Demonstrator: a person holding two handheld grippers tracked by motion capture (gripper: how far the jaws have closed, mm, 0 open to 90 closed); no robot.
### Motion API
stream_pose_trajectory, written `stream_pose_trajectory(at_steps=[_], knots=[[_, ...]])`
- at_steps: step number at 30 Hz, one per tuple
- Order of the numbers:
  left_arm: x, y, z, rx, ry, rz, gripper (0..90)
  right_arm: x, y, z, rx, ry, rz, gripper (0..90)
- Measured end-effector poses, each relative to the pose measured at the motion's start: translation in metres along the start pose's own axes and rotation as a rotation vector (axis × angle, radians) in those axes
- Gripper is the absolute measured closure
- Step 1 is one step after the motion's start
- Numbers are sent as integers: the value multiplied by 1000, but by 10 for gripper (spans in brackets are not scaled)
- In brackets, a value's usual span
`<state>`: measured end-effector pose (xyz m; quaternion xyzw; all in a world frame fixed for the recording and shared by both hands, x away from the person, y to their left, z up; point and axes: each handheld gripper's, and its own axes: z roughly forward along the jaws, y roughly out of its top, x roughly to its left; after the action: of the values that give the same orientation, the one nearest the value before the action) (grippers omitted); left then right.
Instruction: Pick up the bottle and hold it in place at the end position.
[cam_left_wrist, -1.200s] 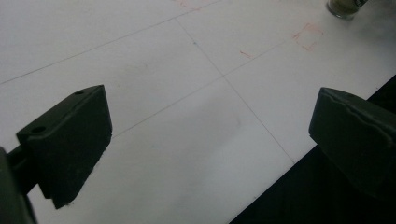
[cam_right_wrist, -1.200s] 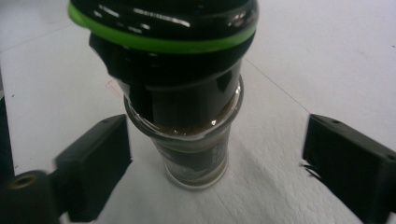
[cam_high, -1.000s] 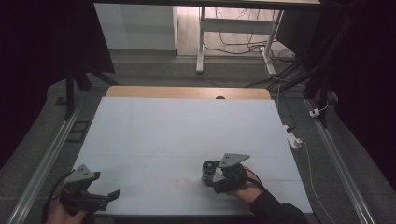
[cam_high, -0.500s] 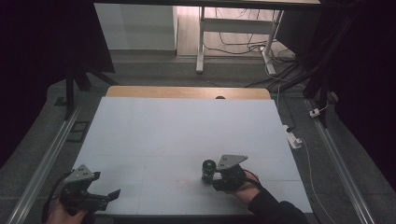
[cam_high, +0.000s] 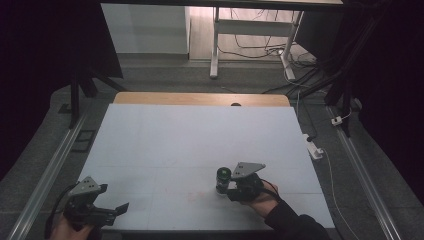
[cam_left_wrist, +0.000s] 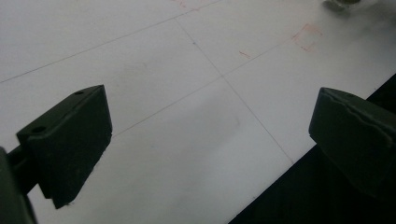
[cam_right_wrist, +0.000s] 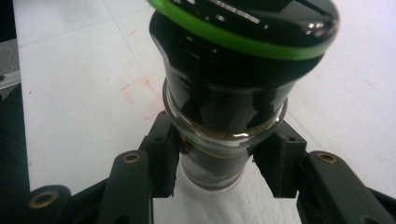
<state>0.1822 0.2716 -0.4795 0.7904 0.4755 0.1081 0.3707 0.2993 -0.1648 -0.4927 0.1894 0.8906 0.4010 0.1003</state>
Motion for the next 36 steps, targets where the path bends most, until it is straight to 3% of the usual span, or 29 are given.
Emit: stream_pose_trajectory(at_steps=[15, 30, 36], knots=[[0, 0, 0, 1, 0, 1, 5, -17, 23, 4, -13, -1, 3, 531], [1, 0, 0, 2, -7, 0, 5, -36, 48, 24, -16, -15, 4, 531], [1, 0, 0, 1, -10, -4, 5, -45, 57, 33, -21, -7, 28, 531]])
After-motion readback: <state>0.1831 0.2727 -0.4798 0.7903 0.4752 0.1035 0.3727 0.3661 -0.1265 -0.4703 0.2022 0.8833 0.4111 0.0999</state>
